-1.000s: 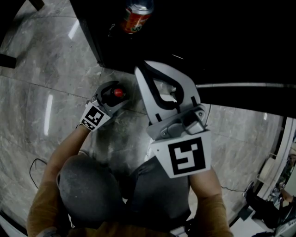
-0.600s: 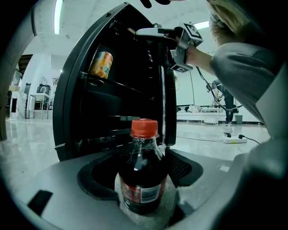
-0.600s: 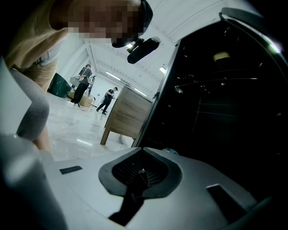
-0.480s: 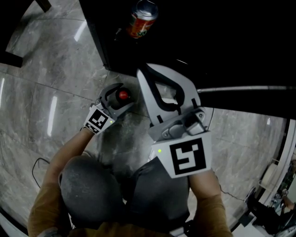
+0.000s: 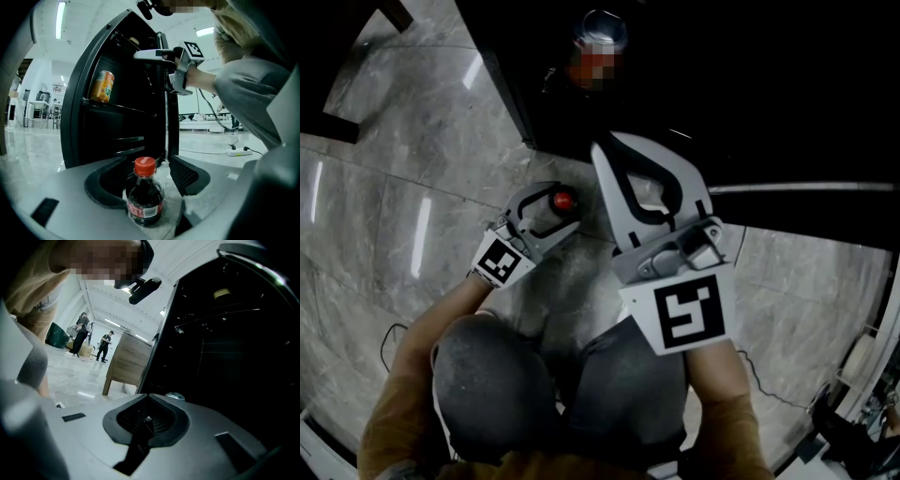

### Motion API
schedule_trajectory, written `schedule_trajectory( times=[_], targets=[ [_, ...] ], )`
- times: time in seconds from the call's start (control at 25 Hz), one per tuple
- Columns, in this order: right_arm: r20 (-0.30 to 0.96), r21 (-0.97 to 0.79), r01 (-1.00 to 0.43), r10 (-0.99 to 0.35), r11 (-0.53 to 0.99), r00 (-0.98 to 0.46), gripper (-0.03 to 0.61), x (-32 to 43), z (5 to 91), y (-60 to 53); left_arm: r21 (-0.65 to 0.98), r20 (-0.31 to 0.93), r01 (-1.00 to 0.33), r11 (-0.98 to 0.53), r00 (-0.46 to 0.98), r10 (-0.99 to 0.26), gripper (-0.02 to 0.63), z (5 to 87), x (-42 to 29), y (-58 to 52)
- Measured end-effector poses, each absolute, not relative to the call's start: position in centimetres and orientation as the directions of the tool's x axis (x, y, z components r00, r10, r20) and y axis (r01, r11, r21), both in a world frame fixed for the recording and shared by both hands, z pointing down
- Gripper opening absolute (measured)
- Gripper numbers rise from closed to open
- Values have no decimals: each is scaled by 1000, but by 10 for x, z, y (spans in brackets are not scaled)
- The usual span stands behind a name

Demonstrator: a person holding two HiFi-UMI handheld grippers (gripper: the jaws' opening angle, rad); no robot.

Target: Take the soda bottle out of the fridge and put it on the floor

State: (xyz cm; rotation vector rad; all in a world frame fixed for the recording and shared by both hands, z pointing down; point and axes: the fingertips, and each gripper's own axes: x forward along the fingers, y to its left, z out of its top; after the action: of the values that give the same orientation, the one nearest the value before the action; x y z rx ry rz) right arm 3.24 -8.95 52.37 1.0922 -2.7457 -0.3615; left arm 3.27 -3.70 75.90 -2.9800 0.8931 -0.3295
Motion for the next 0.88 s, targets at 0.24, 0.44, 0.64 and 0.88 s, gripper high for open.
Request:
schedule_trajectory(
  times=[0.24, 0.44, 0.64, 0.88],
  targets=[
    [61, 258, -666, -699, 700, -712, 3, 28, 525, -95, -59, 156, -558, -828, 814, -559, 200, 737, 24, -44],
    [88, 237, -670, -702, 704, -706, 3, 27, 531, -99, -33, 160, -566, -823, 810, -564, 74, 724, 20, -46],
    [119, 170, -688, -708, 705, -696, 3, 20, 531, -99, 4, 180, -600, -800, 787, -590, 3, 710, 16, -49],
    [129, 119, -710, -720, 694, -682, 3, -2, 507, -74, -15, 219, -637, -771, 750, -624, 0, 675, 5, -49]
  ],
)
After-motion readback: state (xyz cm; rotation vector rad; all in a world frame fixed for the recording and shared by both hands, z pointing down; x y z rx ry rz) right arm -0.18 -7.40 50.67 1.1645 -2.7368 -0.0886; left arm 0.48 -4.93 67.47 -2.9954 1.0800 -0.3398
